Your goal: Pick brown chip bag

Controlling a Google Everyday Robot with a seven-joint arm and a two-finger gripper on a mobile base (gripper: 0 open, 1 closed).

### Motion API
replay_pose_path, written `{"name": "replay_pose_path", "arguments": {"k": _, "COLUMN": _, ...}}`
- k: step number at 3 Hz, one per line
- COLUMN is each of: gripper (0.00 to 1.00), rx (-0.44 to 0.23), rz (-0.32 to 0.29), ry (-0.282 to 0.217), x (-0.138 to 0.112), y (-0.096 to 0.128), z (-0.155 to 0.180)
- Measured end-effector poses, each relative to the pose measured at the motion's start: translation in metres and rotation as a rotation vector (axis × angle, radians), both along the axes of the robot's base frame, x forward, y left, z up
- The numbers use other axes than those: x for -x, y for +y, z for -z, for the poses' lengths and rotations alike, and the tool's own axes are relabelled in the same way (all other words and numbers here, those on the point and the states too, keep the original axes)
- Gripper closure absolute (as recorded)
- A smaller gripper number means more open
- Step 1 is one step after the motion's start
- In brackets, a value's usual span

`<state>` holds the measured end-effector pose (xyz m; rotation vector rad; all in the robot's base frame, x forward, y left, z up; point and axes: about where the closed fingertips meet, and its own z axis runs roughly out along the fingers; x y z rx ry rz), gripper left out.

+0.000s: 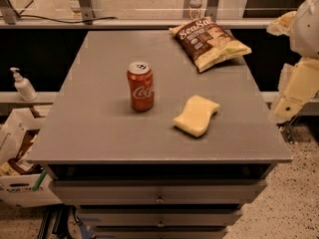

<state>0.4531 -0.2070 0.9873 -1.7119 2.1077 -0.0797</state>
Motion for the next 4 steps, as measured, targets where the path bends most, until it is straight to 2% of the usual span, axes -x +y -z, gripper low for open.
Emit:
{"name": "replay_pose_path", "arguments": {"k": 1, "gripper": 0.0, "rx": 0.0, "rz": 0.0, "ry": 0.0, "x": 0.0, "y": 0.0, "z": 0.0}}
{"name": "replay_pose_path", "arguments": {"k": 2, "gripper": 0.0, "rx": -0.077, "rz": 0.02, "ry": -0.027, "x": -0.013, "y": 0.001, "z": 0.003}}
{"name": "replay_pose_path", "arguments": {"k": 3, "gripper": 0.0, "rx": -0.205, "rz": 0.026, "ry": -0.087, "x": -0.038, "y": 0.005, "z": 0.002}}
{"name": "replay_pose_path", "arguments": {"k": 4, "gripper": 0.0, "rx": -0.312, "rz": 0.056, "ry": -0.132, "x": -0.067, "y": 0.003, "z": 0.006}}
